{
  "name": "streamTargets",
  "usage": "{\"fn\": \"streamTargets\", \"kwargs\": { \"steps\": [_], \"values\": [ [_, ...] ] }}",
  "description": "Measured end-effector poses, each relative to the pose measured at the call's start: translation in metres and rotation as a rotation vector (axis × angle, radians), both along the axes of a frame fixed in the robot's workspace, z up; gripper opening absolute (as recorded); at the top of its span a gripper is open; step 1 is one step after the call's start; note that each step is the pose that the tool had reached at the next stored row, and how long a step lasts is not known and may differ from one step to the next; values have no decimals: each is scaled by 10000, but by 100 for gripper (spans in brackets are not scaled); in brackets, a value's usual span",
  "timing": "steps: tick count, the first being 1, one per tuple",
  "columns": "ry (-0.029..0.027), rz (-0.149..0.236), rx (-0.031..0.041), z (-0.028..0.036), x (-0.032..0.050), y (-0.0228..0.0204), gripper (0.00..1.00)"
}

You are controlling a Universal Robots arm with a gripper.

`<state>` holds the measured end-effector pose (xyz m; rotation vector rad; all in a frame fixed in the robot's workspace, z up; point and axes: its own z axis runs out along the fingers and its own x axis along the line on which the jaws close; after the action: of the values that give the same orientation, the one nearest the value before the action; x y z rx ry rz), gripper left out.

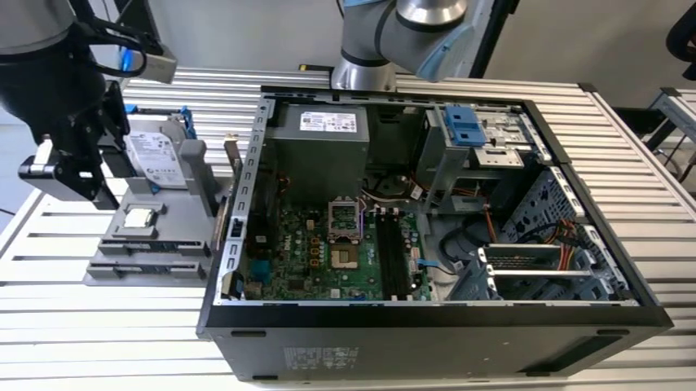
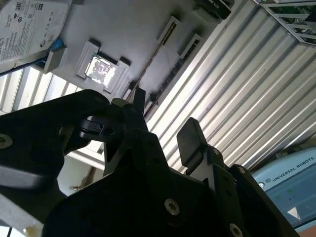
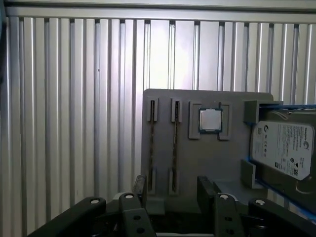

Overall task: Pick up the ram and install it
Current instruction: 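Pick up the ram and move it above insertion slot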

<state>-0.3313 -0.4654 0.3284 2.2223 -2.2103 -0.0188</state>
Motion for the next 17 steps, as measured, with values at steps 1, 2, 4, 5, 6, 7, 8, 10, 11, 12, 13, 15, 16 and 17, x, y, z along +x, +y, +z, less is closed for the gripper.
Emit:
{"fn": "streamTargets", "kwargs": {
  "steps": [1, 2, 4, 5, 6, 7, 8, 10, 11, 12, 13, 15, 16, 17],
  "values": [
    [-1, 0, 1, -16, 0, 0, 100],
    [0, 0, 0, -30, 0, 0, 100],
    [-1, 0, 1, -61, 0, 0, 100],
    [-1, 0, 1, -77, 0, 0, 100],
    [-1, 0, 1, -93, 0, 0, 100],
    [0, -1, 0, -111, 0, 0, 100],
    [-1, 0, 1, -130, 0, -2, 100],
    [-1, 2, 1, -166, 1, -11, 100],
    [0, 0, 0, -184, 0, -20, 100],
    [2, 0, -1, -202, 0, -31, 100],
    [2, 0, -1, -220, 0, -44, 100],
    [1, 0, 1, -258, 0, -73, 100],
    [3, 0, 0, -274, 0, -92, 100],
    [4, 0, 1, -290, 0, -106, 100]
  ]
}}
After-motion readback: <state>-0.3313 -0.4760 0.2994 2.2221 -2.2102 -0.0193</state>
